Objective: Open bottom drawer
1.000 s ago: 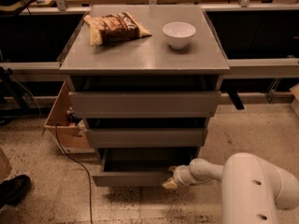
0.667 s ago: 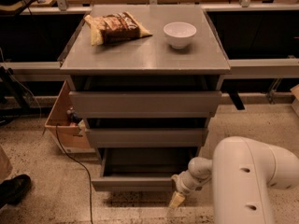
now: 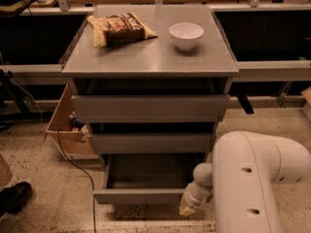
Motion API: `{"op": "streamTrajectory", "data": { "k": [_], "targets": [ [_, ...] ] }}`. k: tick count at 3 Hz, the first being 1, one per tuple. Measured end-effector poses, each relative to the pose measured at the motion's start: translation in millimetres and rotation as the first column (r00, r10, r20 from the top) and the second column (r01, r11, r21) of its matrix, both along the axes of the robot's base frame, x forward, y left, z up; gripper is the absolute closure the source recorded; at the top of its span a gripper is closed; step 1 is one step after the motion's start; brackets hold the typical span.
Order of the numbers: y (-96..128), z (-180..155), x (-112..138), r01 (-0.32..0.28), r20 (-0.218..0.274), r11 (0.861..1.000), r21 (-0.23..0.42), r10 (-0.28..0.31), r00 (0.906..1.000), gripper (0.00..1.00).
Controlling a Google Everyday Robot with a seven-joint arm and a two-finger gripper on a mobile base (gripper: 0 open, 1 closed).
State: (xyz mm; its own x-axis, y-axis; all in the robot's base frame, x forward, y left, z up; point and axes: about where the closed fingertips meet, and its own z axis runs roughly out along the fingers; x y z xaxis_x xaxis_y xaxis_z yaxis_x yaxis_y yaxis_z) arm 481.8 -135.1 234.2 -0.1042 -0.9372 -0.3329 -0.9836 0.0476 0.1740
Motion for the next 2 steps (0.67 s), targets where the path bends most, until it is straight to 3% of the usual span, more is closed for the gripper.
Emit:
{"op": "streamTrajectory", "data": {
  "k": [1,2],
  "targets": [
    [-10.0,22.2,1.5,0.014,0.046,1.0,-0.008,-0.013,0.9989,0.49],
    [-23.7,49.9,21.0,0.046,0.133,0.999,-0.001,-0.046,0.99,0.51]
  ]
}}
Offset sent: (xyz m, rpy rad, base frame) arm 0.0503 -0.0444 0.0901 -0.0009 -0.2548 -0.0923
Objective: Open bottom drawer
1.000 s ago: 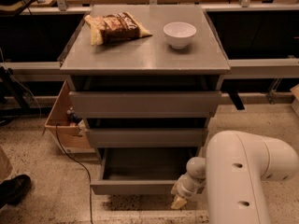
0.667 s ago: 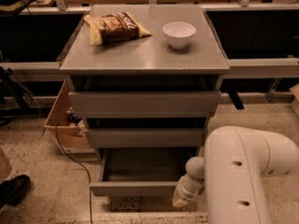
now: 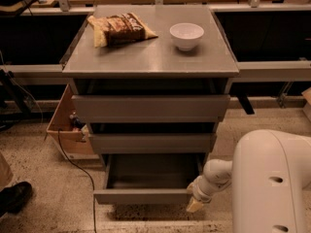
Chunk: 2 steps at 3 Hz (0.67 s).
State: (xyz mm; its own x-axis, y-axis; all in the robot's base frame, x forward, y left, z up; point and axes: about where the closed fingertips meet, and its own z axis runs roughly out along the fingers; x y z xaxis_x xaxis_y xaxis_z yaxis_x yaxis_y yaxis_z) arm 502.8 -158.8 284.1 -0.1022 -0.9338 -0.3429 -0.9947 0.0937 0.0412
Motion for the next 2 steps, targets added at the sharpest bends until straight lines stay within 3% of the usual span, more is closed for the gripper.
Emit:
{"op": "streamTrajectory", "data": {
  "k": [1,2],
  "targets": [
    [-11.9,21.7,24.6,0.031,0.078,0.999,0.036,-0.033,0.9964,0.74],
    [-21.0,36.3,57.3,0.06,0.153,0.993,0.102,-0.076,0.9853,0.97]
  ]
}}
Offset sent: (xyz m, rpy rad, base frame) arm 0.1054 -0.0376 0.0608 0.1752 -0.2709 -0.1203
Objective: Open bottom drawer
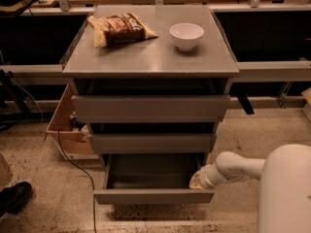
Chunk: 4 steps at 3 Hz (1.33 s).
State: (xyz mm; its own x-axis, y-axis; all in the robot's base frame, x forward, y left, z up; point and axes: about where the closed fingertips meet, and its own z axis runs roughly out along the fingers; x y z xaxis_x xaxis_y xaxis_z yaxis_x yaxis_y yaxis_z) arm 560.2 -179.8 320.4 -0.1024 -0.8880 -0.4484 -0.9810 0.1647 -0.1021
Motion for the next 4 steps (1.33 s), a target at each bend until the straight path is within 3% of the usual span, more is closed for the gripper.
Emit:
{"op": "streamTrajectory", "data": {
  "k": [1,2,3,4],
  "targets": [
    [-1.3,-1.1,28.2,0.041,0.057,0.993,0.11,-0.047,0.9972,1.0],
    [9.4,-29.1,50.9,0.065,0.065,0.971,0.23,-0.082,0.9945,1.0],
    [19.6,-94.4,76.6,0.127,0.023,0.936,0.327,-0.143,0.9895,1.0],
    [31.6,-104.5,74.8,0.124,0.003,0.936,0.331,-0.133,0.9911,1.0]
  ]
}}
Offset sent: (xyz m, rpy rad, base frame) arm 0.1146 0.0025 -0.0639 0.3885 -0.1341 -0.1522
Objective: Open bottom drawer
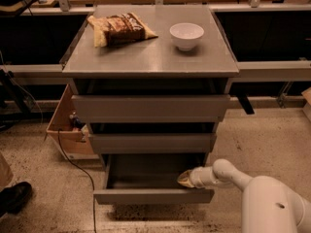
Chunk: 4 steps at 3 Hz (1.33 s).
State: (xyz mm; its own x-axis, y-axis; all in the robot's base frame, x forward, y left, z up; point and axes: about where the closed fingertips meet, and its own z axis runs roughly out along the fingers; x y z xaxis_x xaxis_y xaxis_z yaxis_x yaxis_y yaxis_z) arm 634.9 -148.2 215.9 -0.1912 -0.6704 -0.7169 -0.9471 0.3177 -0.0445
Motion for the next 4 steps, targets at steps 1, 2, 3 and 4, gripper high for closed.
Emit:
{"op": "streamTrajectory", "data": {
  "k": [1,2,3,4],
  "targets": [
    [8.8,-19.9,7.7,-0.016,-0.015,0.998,-0.056,0.016,0.9998,1.0],
    [16.0,-34.1,17.9,-0.035,-0.023,0.994,-0.102,0.033,0.9992,1.0],
    [24.1,-44.8,20.1,-0.073,-0.052,0.99,-0.12,0.067,0.9964,1.0],
    [26.6,-57.3,3.3,-0.125,-0.12,0.987,-0.099,0.113,0.9864,1.0]
  ]
}}
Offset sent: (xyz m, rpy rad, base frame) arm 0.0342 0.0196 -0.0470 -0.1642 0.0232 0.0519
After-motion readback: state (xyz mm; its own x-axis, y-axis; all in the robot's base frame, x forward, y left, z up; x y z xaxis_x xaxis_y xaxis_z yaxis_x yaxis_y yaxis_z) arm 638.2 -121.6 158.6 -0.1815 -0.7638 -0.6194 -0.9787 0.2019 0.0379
